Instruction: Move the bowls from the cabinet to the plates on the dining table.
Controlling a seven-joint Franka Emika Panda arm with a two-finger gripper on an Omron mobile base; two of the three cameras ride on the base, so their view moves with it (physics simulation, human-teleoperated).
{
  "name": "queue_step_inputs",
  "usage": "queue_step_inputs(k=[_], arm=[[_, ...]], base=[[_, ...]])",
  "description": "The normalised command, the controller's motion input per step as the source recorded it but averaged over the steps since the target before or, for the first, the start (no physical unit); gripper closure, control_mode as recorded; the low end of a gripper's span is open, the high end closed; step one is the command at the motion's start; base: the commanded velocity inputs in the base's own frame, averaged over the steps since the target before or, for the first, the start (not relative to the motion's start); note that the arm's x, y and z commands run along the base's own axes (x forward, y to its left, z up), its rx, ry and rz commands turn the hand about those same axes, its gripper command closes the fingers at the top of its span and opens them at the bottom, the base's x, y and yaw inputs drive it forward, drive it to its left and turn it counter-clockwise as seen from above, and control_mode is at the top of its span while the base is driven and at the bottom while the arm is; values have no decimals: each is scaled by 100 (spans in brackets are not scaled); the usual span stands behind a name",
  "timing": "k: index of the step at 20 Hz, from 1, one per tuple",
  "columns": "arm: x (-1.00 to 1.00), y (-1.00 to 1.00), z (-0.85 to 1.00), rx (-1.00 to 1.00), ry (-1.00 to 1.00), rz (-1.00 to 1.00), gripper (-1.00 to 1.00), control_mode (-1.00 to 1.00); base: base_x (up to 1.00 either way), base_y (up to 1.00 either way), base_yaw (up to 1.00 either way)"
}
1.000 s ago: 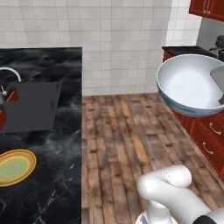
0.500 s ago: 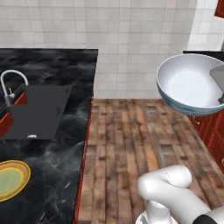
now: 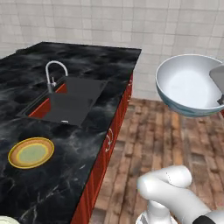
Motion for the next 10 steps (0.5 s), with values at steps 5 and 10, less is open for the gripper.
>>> queue_step_inputs(k=[5, 10], arm=[[0, 0, 0, 0, 0, 0, 100, 100], [0, 0, 0, 0, 0, 0, 100, 100]], base=[[0, 0, 50], [3, -1, 50]])
